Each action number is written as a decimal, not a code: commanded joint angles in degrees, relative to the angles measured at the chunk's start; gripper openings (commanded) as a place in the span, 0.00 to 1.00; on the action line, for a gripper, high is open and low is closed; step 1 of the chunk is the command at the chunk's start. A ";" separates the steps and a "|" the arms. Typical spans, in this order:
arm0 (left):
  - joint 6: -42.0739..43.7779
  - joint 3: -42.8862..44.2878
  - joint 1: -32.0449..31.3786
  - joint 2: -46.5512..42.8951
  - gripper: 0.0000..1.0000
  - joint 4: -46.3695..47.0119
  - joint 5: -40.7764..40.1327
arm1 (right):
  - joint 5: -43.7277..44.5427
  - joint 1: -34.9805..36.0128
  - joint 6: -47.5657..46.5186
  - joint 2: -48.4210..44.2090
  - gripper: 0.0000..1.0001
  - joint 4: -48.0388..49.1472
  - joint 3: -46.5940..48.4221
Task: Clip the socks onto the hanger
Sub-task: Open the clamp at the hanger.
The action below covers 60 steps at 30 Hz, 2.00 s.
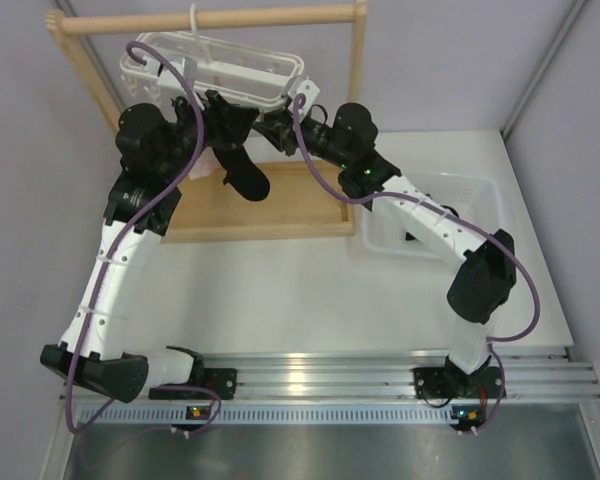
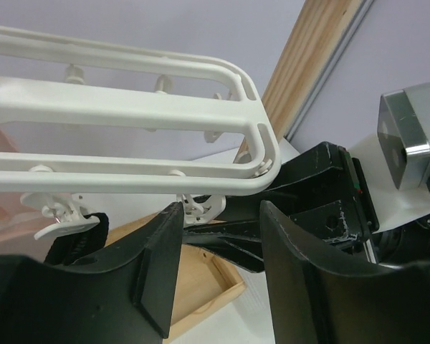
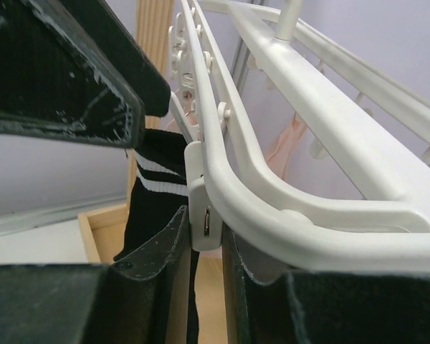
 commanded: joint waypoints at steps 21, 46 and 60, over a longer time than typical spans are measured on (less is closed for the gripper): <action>-1.07 0.43 0.06 4.60 0.44 4.22 0.64 | 2.90 2.58 -0.06 -1.85 0.00 -2.67 3.94; -2.39 -1.34 0.06 3.72 0.00 6.42 -2.26 | 2.46 2.67 -1.73 -4.13 0.22 -1.97 0.60; -4.76 -2.66 0.06 1.87 0.00 6.51 2.14 | 1.85 2.41 -3.31 -2.29 0.10 -0.03 2.53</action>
